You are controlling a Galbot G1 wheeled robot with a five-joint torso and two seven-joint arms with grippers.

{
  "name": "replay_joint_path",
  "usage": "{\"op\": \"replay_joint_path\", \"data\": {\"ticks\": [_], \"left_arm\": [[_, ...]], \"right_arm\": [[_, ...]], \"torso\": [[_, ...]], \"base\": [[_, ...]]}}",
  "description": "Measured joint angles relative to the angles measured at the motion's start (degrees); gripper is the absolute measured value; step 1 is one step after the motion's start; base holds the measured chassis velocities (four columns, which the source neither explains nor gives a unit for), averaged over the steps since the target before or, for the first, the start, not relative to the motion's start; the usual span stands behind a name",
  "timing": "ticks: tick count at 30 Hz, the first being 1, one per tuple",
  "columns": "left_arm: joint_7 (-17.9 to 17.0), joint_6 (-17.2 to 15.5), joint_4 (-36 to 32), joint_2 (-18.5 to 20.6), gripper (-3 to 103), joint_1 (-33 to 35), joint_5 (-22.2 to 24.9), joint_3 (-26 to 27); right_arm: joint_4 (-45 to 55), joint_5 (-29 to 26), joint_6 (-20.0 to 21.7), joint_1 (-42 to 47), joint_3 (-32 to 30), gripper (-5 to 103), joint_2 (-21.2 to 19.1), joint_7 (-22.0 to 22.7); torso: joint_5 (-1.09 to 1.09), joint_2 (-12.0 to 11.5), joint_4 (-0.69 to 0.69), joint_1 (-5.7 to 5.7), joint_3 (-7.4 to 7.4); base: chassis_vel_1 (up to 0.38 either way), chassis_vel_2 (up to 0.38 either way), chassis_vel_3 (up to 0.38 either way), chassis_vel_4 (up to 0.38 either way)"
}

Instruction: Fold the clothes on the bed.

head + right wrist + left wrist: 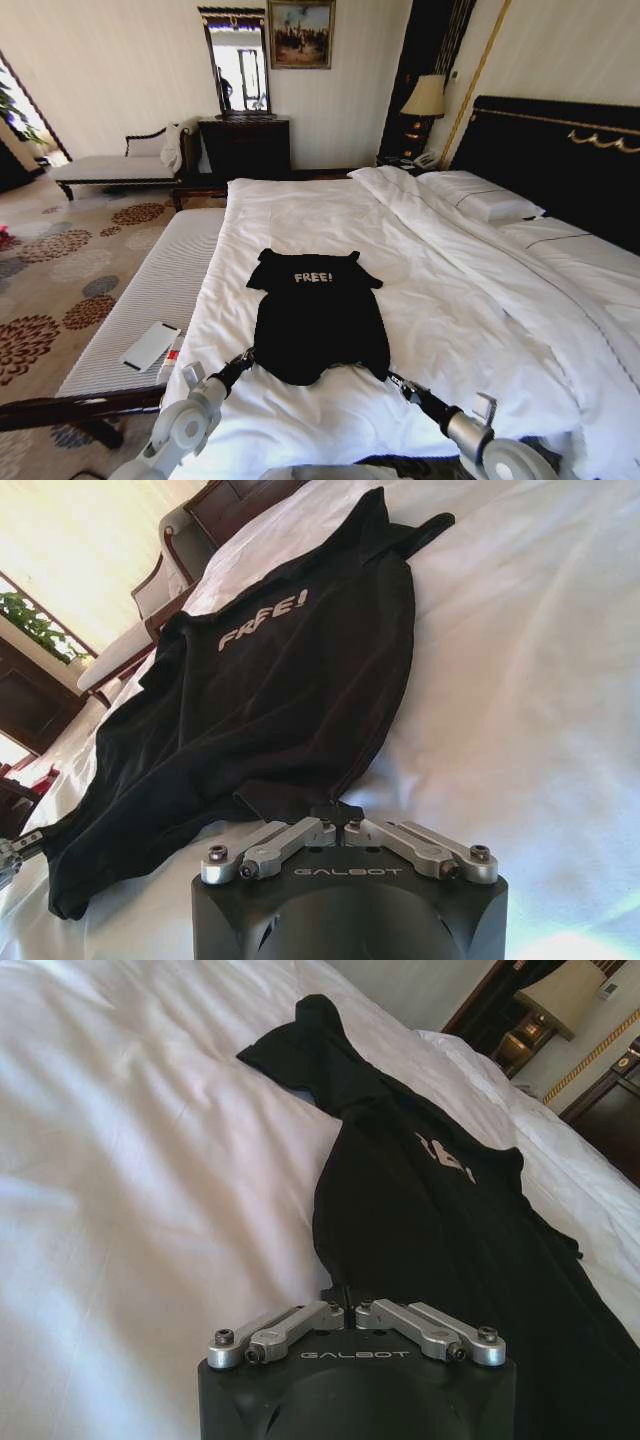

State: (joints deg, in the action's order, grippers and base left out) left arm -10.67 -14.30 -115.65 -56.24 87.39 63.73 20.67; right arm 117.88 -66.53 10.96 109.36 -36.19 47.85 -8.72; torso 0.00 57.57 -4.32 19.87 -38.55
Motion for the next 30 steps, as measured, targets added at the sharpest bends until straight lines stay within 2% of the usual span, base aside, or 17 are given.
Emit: {"op": "replay_joint_path", "data": {"ticks": [8, 12, 19, 27, 30], "left_arm": [[-0.3, -0.1, -3.4, 2.3, 0, 3.3, 1.6, 2.8], [-1.2, -0.5, -8.7, 5.5, 0, 7.2, 4.2, 6.4], [-2.6, -1.1, -14.5, 8.0, 0, 13.2, 6.4, 10.6], [-3.3, -1.9, -18.8, 8.1, 0, 21.1, 6.8, 15.4], [-4.5, -2.6, -20.9, 7.4, 0, 24.3, 8.3, 18.8]], "right_arm": [[1.2, 0.5, -0.9, 2.1, -2.0, 0, 0.0, -0.5], [2.8, 0.5, -1.4, 4.8, -4.9, 0, -0.7, -0.5], [3.2, 2.4, -2.3, 10.0, -9.0, 0, -1.3, -0.6], [4.4, 5.1, -2.9, 19.0, -15.8, 0, -1.5, -1.9], [5.1, 6.6, -3.3, 22.2, -18.1, 0, -1.5, -2.4]], "torso": [[0.00, 0.0, 0.00, 0.00, 0.00], [0.00, 0.0, 0.01, 0.00, 0.00], [0.01, 0.0, 0.00, 0.00, 0.00], [-0.01, 0.0, 0.00, -0.01, 0.01], [0.00, 0.0, 0.00, 0.00, 0.00]], "base": [[0.000, 0.000, 0.000, 0.000], [0.000, 0.000, 0.000, 0.000], [0.000, 0.000, 0.000, 0.000], [0.000, 0.000, 0.000, 0.000], [0.000, 0.000, 0.000, 0.000]]}}
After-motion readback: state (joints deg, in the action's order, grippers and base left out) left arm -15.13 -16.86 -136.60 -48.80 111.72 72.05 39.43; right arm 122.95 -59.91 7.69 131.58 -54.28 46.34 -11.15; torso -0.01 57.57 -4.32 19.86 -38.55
